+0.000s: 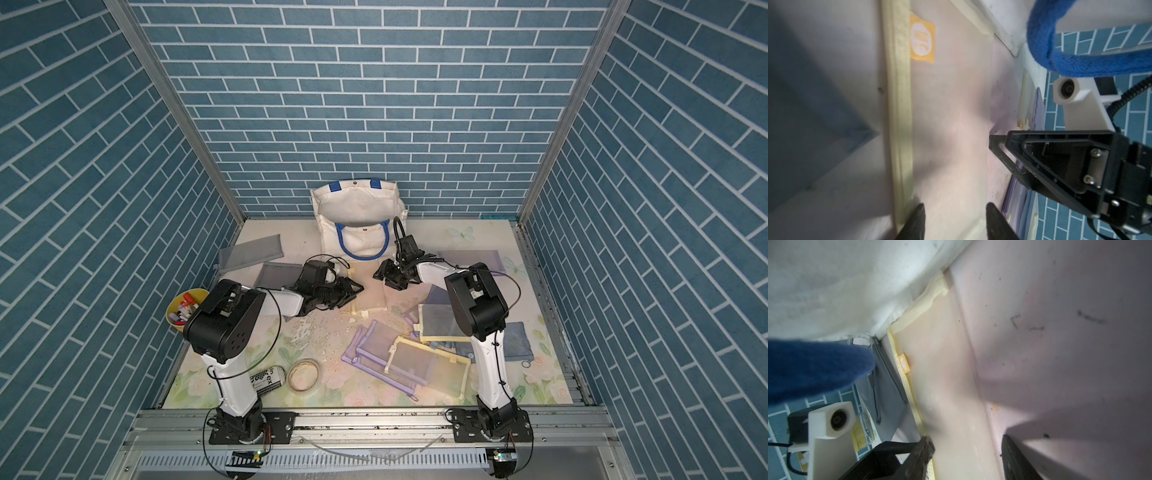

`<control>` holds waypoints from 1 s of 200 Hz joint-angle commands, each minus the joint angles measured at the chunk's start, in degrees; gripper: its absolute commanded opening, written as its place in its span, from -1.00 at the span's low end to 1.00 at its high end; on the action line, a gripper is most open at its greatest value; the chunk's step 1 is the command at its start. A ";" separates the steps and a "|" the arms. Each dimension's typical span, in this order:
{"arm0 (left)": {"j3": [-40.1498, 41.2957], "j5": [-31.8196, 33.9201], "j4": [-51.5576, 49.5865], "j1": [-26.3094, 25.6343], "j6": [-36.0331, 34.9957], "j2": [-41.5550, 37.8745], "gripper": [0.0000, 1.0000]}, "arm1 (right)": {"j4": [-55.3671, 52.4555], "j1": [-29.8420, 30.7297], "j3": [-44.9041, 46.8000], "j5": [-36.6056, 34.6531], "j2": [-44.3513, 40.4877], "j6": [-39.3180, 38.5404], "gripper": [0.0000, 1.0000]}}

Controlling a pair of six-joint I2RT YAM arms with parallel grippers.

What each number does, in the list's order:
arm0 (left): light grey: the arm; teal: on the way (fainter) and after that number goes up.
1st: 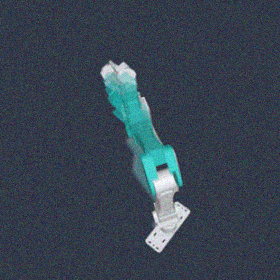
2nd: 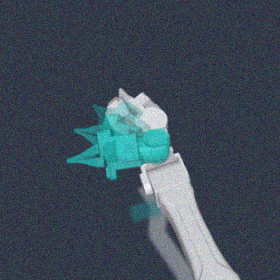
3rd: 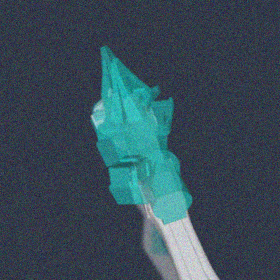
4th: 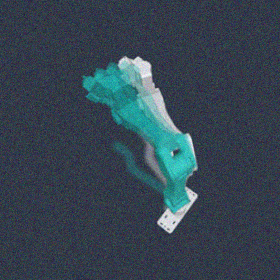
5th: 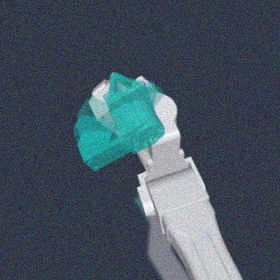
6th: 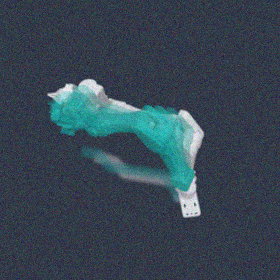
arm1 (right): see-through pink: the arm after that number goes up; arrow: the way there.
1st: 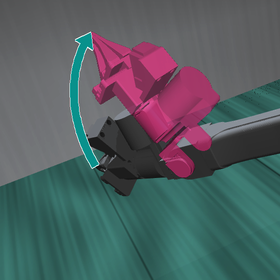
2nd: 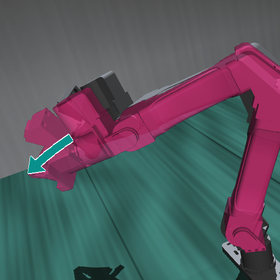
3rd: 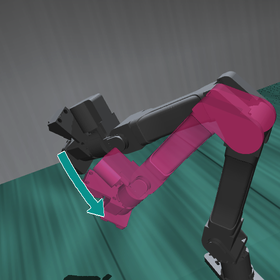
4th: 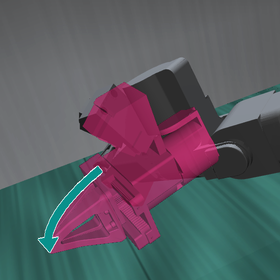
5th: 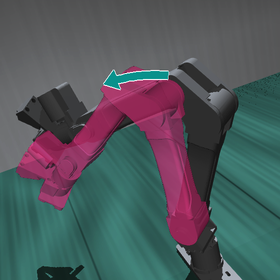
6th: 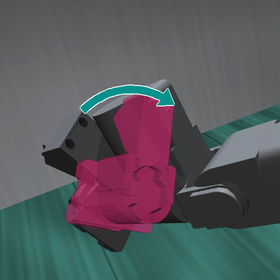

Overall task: Put the pencil pouch into the canvas bag
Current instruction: Pick up the pencil pouch from the center of the board.

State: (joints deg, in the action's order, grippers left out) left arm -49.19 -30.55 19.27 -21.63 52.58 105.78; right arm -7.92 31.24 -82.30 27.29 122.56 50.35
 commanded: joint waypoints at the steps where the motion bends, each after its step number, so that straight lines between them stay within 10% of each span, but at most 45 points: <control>1: -0.71 4.27 -12.88 0.29 -6.81 -5.68 0.13 | -3.93 0.67 3.10 -1.08 -0.53 1.71 0.12; 112: -1.08 5.59 -16.43 -0.85 -8.39 0.30 0.13 | -0.69 1.28 5.54 0.55 -0.13 3.07 0.10; 200: 3.67 3.74 2.12 -2.17 -0.12 -0.01 -0.37 | 4.29 2.03 10.55 1.58 -3.64 5.64 -0.24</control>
State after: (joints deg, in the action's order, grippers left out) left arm -47.81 -27.03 18.06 -23.09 50.59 105.56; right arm -0.75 32.25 -74.89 29.08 119.87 54.26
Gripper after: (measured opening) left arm 0.365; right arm 0.443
